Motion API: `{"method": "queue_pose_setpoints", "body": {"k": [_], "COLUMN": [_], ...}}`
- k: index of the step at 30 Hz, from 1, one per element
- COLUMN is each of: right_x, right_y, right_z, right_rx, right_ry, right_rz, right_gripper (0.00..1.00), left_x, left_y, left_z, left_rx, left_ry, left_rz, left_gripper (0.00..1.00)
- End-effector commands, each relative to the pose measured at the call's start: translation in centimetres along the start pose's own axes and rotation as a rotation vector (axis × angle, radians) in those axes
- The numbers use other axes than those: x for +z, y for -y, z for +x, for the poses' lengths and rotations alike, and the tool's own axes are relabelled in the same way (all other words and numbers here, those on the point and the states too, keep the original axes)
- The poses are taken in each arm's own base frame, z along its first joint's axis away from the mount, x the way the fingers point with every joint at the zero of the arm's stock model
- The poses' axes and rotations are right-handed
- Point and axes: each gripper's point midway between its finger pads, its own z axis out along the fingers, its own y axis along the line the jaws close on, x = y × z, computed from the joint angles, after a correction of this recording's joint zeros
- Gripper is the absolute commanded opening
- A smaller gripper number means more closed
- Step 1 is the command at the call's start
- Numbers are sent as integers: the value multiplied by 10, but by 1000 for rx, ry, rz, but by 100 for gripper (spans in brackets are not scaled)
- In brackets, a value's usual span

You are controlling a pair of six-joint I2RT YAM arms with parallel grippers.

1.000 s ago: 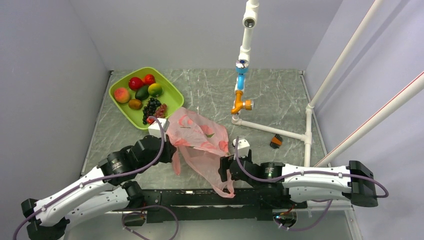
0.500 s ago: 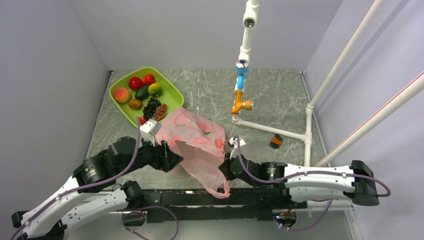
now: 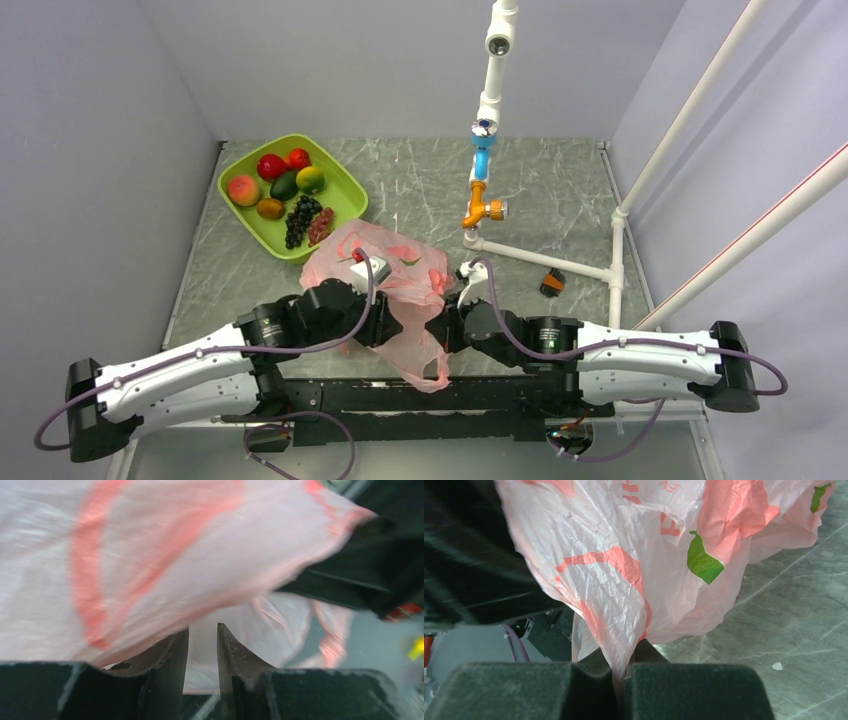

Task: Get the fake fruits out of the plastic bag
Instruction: Take out the fake fruit from the plastic bag.

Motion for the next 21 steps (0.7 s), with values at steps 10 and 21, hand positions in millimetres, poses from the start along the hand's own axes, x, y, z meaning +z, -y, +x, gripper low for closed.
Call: {"method": "queue_pose_setpoints", "body": {"k": [10, 21], "right_x": [-5, -8], "right_y": [-38, -42], "right_z": [4, 9], "right_rx": [72, 74], "right_ry": [-42, -54], "right_rz": [-181, -222], "right_gripper": [0, 0], "left_x": [53, 98], "left_y": [-87, -119], "left_z": [-45, -59], "left_rx": [-52, -57], "left_ry": [403, 370], "left_rz": [-451, -656], "left_gripper": [55, 81]}}
